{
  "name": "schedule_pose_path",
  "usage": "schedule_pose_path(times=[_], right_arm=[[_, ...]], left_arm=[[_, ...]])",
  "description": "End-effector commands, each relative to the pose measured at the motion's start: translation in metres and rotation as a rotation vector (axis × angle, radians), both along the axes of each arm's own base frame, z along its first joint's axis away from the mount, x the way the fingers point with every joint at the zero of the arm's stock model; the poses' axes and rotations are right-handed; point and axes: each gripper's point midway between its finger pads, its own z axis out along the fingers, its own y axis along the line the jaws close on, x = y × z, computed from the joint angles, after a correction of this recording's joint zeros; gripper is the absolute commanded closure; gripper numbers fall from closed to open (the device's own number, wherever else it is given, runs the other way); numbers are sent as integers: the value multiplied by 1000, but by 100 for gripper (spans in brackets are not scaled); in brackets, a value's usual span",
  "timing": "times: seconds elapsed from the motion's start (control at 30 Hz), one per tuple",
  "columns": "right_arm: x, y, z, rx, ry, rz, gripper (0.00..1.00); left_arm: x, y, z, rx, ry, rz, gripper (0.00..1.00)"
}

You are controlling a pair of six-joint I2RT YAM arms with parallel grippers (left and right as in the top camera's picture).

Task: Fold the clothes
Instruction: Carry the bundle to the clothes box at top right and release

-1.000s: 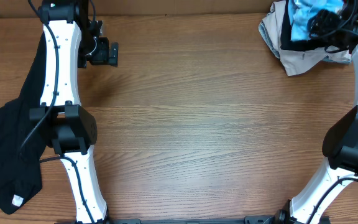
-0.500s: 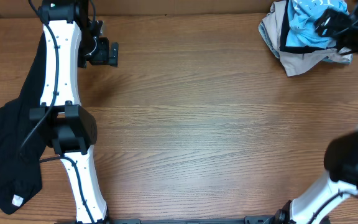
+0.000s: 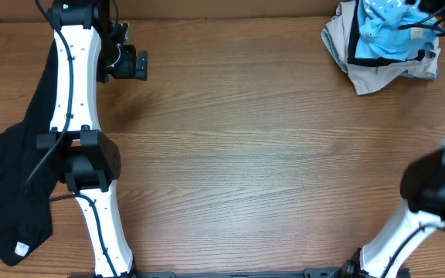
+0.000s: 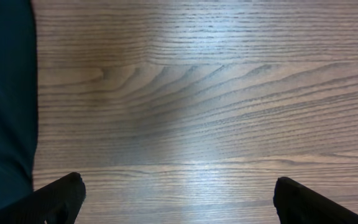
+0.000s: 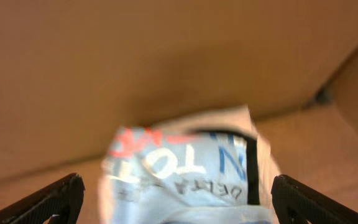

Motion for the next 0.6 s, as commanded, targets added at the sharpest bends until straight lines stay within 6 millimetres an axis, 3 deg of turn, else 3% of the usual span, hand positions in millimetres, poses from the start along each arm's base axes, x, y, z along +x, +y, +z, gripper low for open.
schedule_pose_path(times=[0.0, 0.07, 0.1, 0.13, 0.23, 0.3, 0.4, 0.47, 0.57], right_arm=[[13, -20, -85, -13, 162, -68, 0], [16, -21, -127, 7, 236, -66, 0], [15, -21, -169, 29, 316, -64, 0], [13, -20, -190, 41, 358, -62, 0], [6, -18, -246, 71, 464, -59, 0], [1, -16, -270, 89, 514, -59, 0], [-4, -14, -279, 118, 540, -74, 0], [-1, -15, -266, 126, 513, -89, 0], [4, -16, -228, 112, 454, -92, 0]], left_arm=[[1, -3, -5, -19, 5, -19, 0], [2, -3, -4, -18, 0, -19, 0], [2, -3, -4, -19, 0, -16, 0], [2, -3, -4, -19, 0, -16, 0], [2, -3, -4, -19, 0, -16, 0], [2, -3, -4, -19, 0, -16, 0], [2, -2, -4, -18, -1, -16, 0], [2, -3, -4, -18, -1, -16, 0], [2, -3, -4, -18, 0, -16, 0]])
